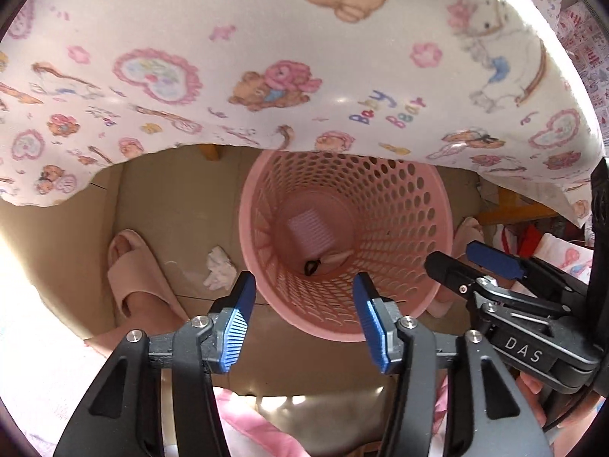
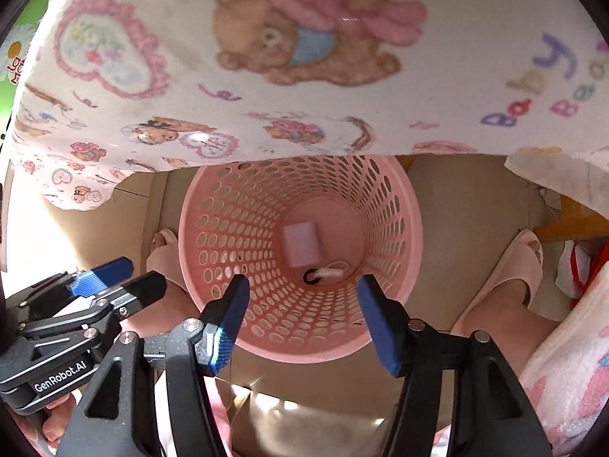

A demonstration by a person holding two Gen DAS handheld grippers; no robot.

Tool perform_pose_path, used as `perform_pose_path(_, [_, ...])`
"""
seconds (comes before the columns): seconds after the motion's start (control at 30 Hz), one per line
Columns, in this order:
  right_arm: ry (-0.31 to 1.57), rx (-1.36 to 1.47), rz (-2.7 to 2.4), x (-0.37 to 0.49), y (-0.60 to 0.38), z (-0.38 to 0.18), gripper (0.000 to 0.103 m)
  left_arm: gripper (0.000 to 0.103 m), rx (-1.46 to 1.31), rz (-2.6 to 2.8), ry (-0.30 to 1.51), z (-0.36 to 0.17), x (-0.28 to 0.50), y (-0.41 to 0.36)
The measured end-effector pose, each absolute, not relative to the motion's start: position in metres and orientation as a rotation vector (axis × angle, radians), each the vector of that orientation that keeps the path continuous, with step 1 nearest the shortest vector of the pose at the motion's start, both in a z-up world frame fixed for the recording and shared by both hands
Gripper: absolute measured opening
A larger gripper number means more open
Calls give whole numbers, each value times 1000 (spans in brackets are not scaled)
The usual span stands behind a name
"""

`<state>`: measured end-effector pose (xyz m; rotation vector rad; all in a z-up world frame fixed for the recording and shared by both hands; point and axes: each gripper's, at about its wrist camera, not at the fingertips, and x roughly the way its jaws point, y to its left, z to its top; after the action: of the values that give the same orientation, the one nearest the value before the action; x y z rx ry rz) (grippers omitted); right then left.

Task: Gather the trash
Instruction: 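Open the left tool over the basket while the right tool releases the white tube, then raise both open tools from the basket back over the chair seat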

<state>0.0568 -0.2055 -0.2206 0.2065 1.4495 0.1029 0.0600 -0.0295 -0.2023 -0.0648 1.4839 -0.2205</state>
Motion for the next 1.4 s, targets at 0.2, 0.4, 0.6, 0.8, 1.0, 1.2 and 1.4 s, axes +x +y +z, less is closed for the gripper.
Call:
perform_pose_path(0.2, [1360, 108, 33, 54, -197, -205, 72, 53, -21, -117, 1458, -191, 59, -18])
perform_pose_path(0.4, [1236, 53, 13, 50, -194, -172, 77, 62, -43, -113, 1383, -164, 63, -9])
perform_pose_path(0.6, [1110, 21, 24, 41, -190, -131, 78, 70, 38, -94, 1230, -127, 55, -10])
perform_pose_path(0.8, [973, -6, 57, 29, -184, -88, 83, 79, 23, -91, 1058, -89, 52, -5])
perform_pose_path(1.0, [876, 12, 54, 21, -196, -58, 86, 89, -29, -91, 904, -57, 47, 7])
perform_pose_path(1.2, [809, -7, 35, 14, -201, -44, 86, 98, -27, -48, 777, -40, 38, 12])
perform_pose_path(1.4, [755, -20, 44, 13, -201, -26, 88, 100, 19, -29, 717, -25, 30, 10])
